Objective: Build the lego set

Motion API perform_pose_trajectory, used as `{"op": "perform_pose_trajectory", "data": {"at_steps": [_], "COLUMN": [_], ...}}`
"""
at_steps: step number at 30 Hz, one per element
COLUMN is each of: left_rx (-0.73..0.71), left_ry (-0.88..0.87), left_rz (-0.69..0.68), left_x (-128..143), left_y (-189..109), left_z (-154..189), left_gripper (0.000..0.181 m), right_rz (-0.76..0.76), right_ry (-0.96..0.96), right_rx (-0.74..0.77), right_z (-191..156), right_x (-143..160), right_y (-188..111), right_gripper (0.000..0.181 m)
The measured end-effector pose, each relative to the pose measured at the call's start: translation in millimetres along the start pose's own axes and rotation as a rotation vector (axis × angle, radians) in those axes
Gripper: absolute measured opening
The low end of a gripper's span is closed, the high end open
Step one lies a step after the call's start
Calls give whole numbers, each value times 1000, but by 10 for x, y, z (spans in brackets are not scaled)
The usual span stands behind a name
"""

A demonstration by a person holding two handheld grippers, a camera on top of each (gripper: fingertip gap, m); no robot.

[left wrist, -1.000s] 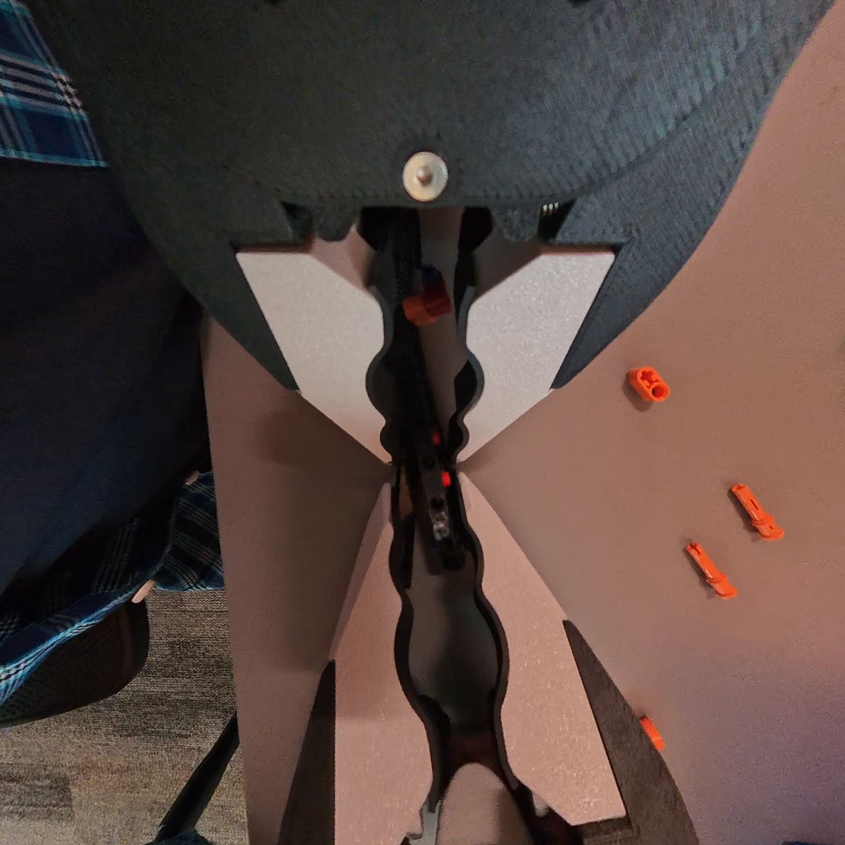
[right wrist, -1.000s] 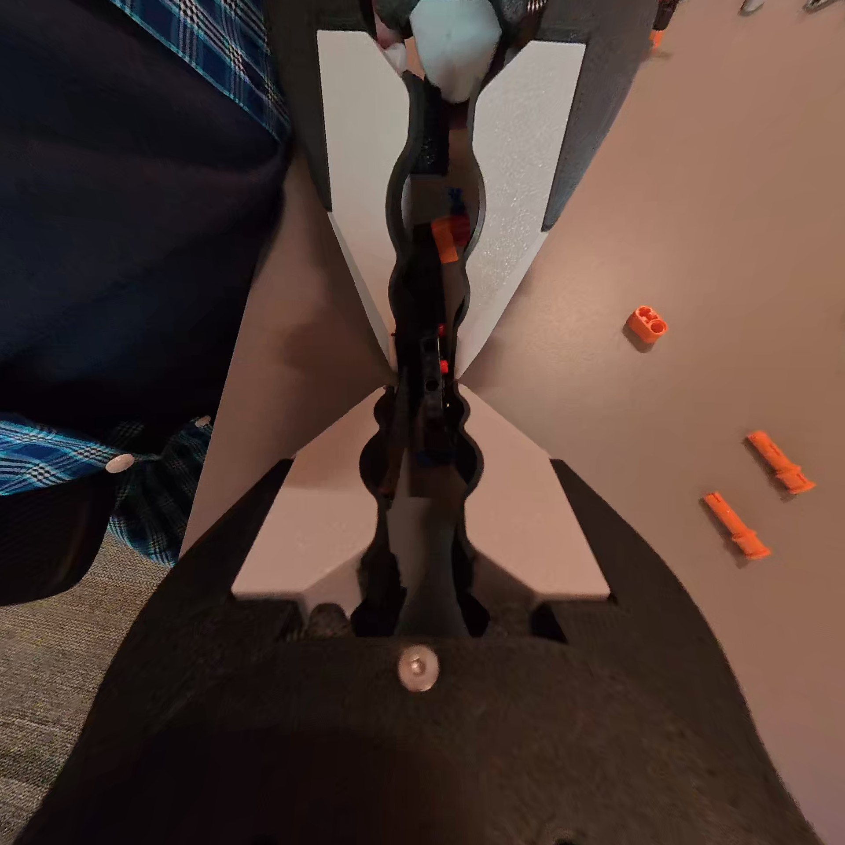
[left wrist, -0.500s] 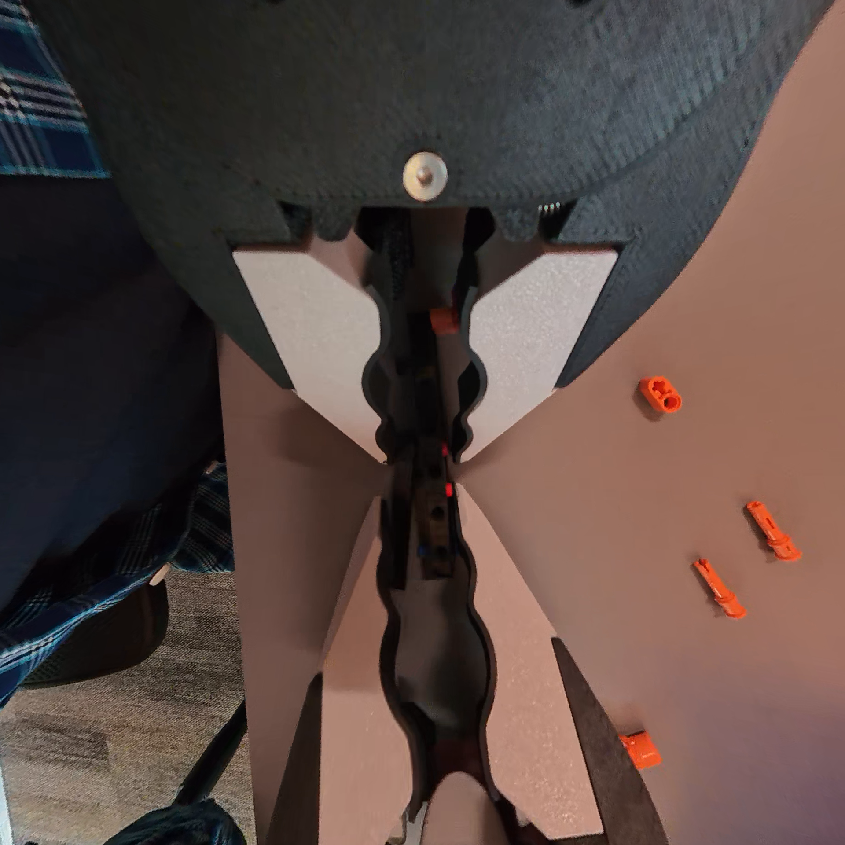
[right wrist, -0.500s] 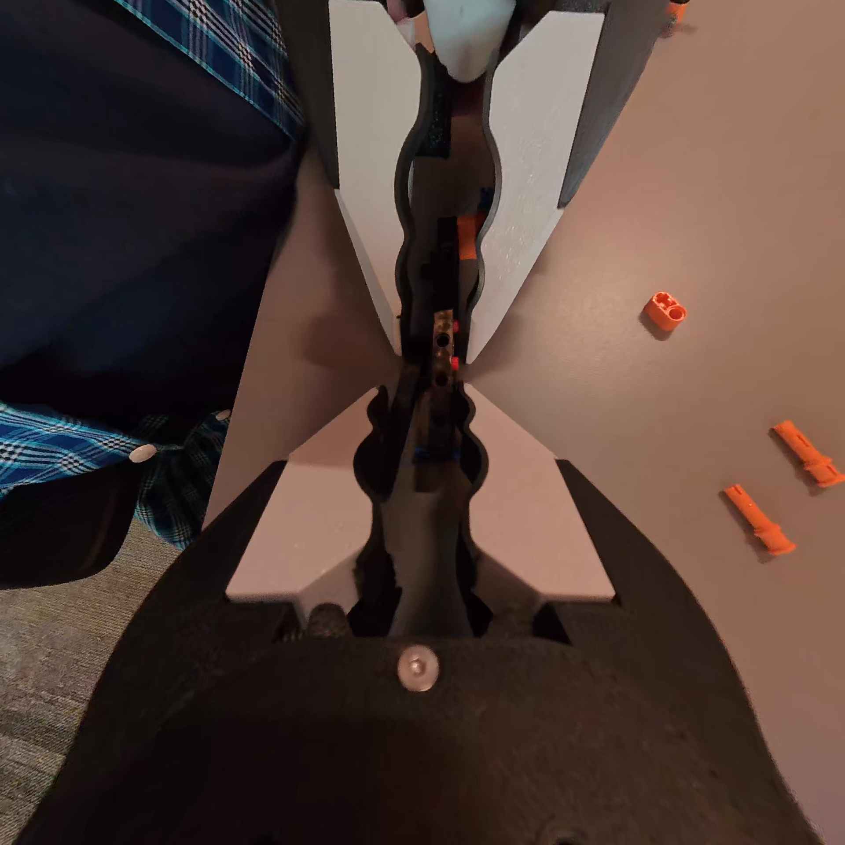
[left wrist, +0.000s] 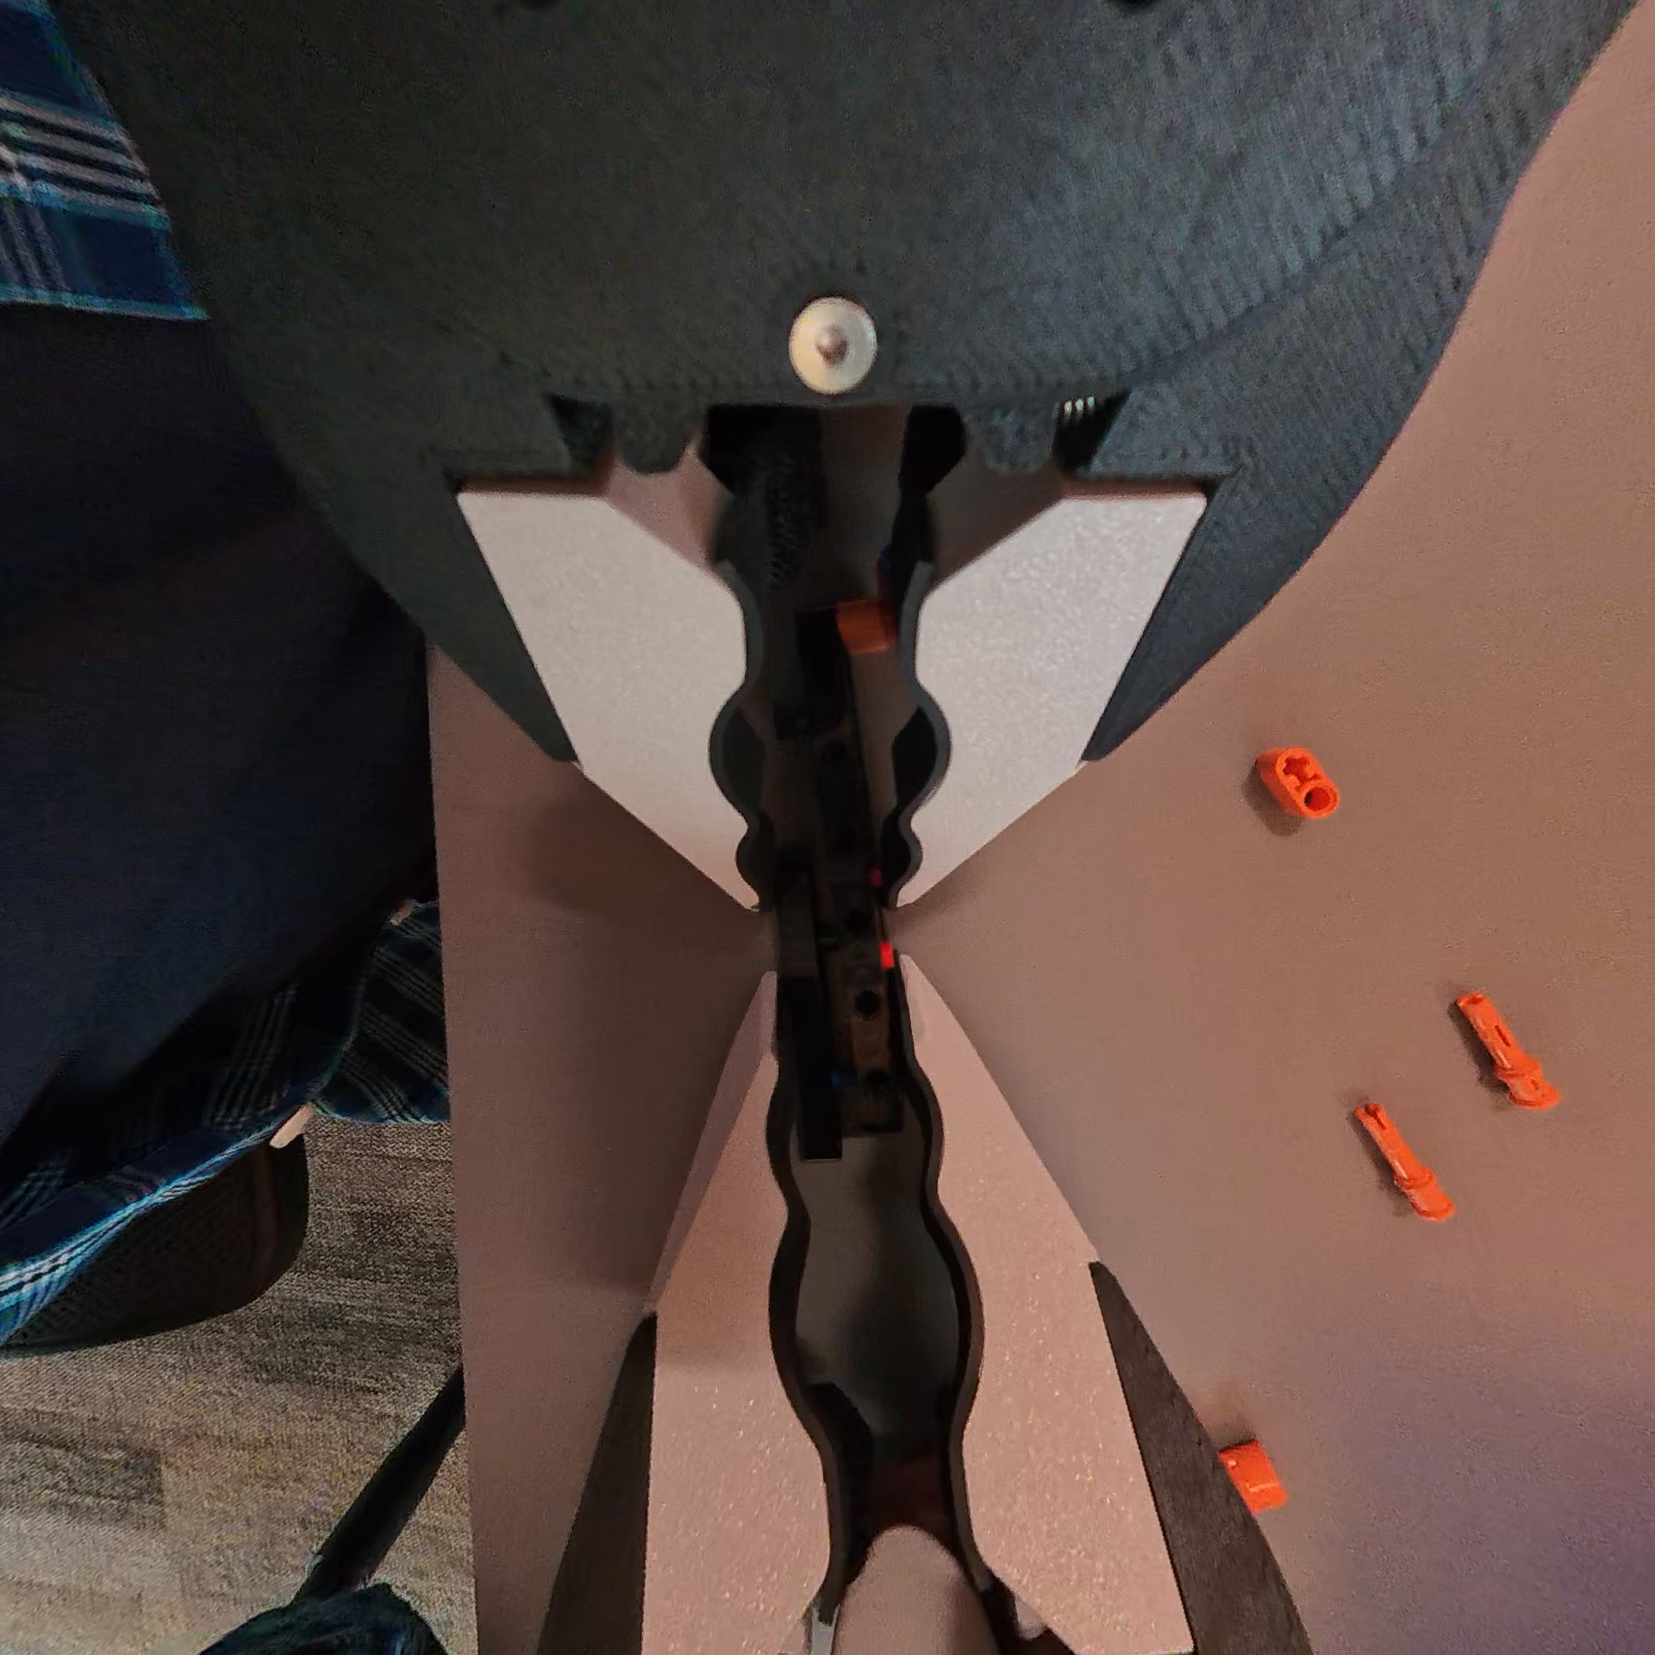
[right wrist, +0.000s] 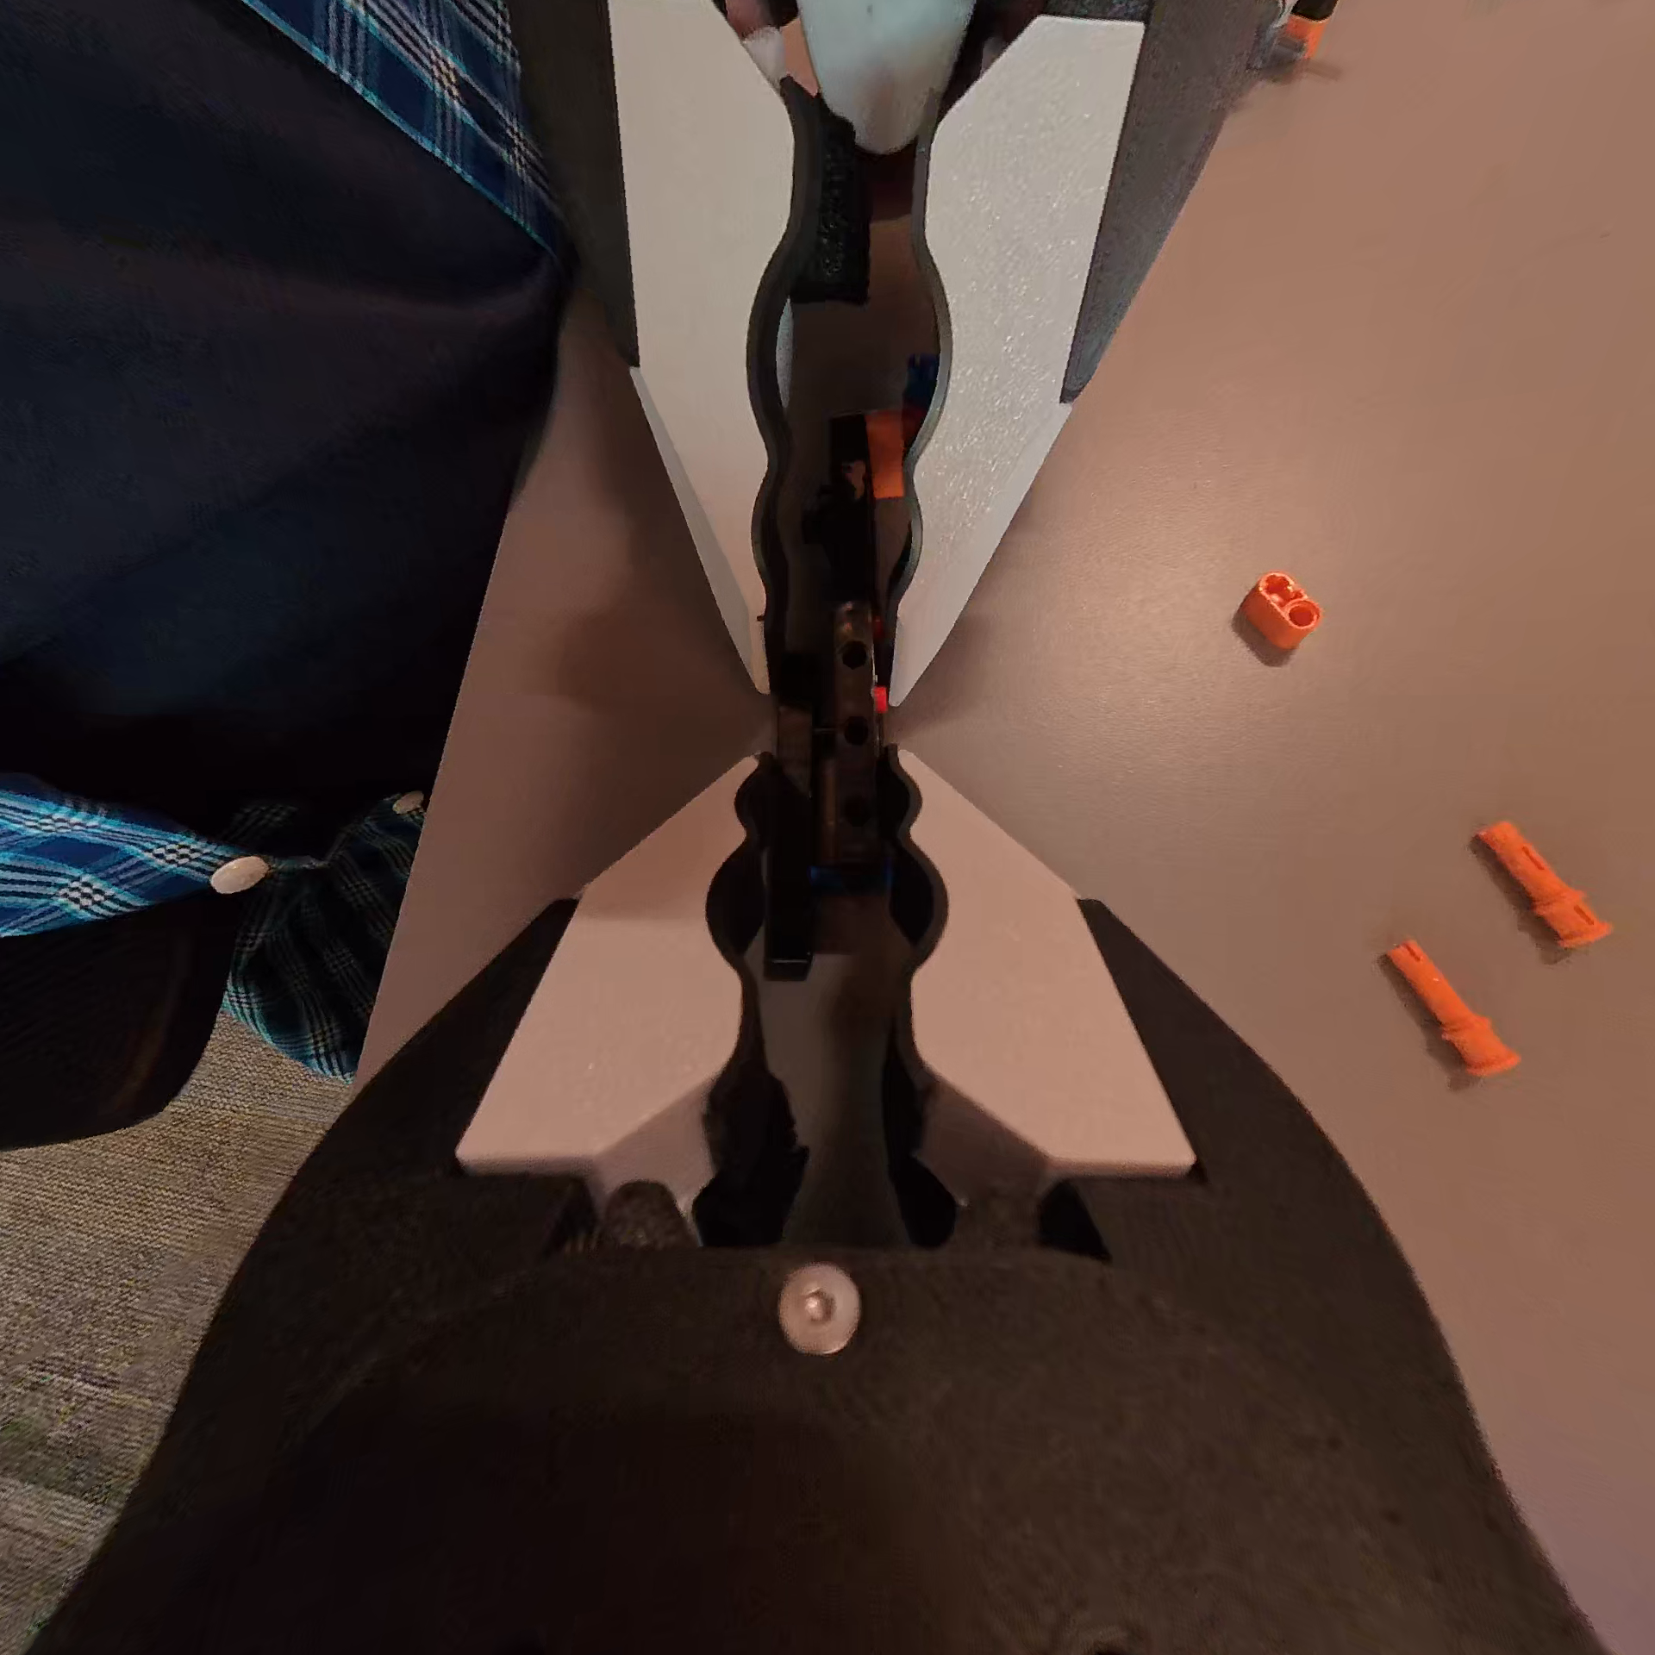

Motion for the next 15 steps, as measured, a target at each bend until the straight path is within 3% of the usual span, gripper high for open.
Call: {"op": "perform_pose_trajectory", "data": {"at_steps": [11,15], "left_rx": [-48,-12], "left_ry": [52,88], "left_rz": [9,13], "left_x": [11,11], "left_y": [0,1], "left_z": [10,0], "left_gripper": [21,16], "right_rz": [-1,-4], "right_ry": [-54,-56], "right_rx": [45,64], "right_z": [-23,-22], "right_x": [-10,-16], "right_y": [21,28], "right_gripper": [21,12]}}
Point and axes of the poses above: each gripper's, where its closed fingertips meet, y out along the fingers, x out of its underside, z = x × y across the jaws, the point moved 4 cm from there along -y, back along the fingers, and after that the axes turned 1 degree about -x, right-handed, at the moved point
